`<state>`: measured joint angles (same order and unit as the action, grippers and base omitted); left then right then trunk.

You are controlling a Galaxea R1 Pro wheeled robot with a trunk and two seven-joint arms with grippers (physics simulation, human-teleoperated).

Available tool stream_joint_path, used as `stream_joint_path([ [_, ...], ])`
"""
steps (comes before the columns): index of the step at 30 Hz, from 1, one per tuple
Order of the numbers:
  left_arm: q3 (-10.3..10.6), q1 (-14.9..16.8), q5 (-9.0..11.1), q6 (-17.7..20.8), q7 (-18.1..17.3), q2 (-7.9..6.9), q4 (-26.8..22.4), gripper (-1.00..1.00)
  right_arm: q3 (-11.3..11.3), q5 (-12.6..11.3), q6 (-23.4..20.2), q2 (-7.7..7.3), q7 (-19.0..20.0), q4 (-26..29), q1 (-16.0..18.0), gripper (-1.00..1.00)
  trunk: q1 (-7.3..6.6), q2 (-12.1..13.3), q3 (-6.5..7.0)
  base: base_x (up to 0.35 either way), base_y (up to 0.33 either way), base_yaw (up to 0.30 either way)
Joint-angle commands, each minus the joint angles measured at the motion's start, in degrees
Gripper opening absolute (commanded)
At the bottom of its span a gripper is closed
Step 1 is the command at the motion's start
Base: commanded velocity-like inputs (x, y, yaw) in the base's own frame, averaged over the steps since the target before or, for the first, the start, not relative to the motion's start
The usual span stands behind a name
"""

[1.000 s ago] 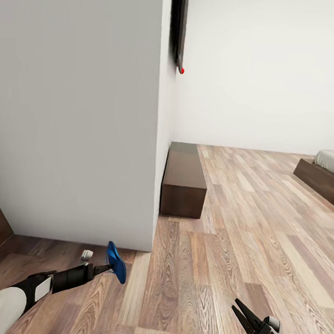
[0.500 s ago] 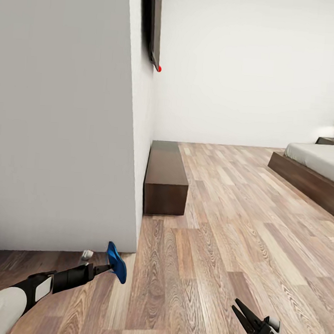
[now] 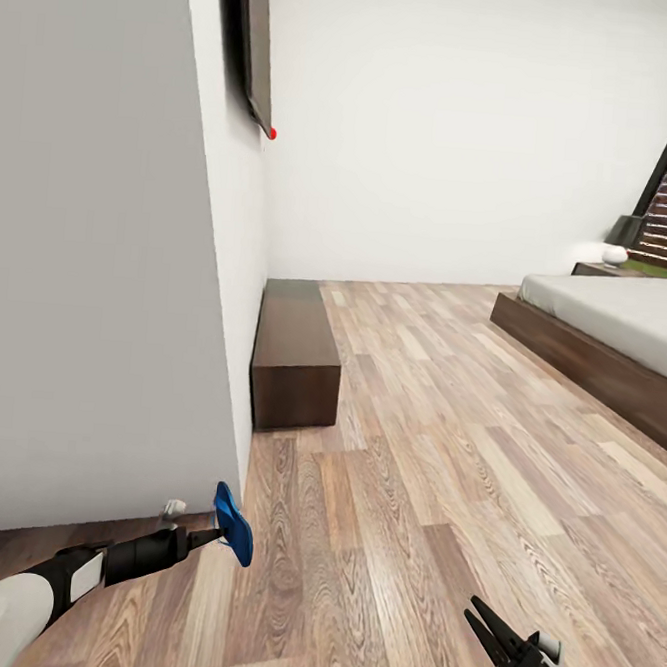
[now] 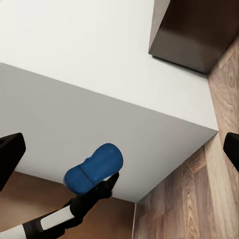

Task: In the bedroom, move the book from the bed onto either nightstand, and place the two sandals side by side next to the bed.

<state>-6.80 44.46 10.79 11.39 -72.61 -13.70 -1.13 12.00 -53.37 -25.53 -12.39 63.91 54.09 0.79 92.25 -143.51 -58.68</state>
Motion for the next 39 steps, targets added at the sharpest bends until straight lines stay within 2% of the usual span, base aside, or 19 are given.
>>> stream_joint_path([
  [1,-0.6,0.0,-0.2,0.6,-0.2,-0.02,0.0,-1.00,0.0,-0.3,-0.5,-0.01,0.1,0.0,0.0,1.00,-0.01,0.0,-0.05,0.000,0.000,-0.253],
  [17,-0.6,0.0,-0.2,0.7,-0.1,0.14,0.0,-1.00,0.4,-0.4,-0.6,-0.01,0.0,0.0,0.0,1.00,-0.01,0.0,-0.05,0.000,0.000,-0.253],
  [22,-0.5,0.0,-0.3,0.8,0.3,0.98,-0.1,-1.00,0.7,-0.5,-0.6,-0.01,0.1,-0.1,0.1,1.00,-0.01,0.0,-0.05,0.016,0.000,-0.253],
  [39,-0.6,0.0,-0.2,0.7,0.4,1.23,-0.1,-1.00,0.8,-0.5,-0.4,-0.01,0.1,-0.1,0.0,1.00,-0.01,0.0,-0.05,0.103,-0.002,-0.252],
])
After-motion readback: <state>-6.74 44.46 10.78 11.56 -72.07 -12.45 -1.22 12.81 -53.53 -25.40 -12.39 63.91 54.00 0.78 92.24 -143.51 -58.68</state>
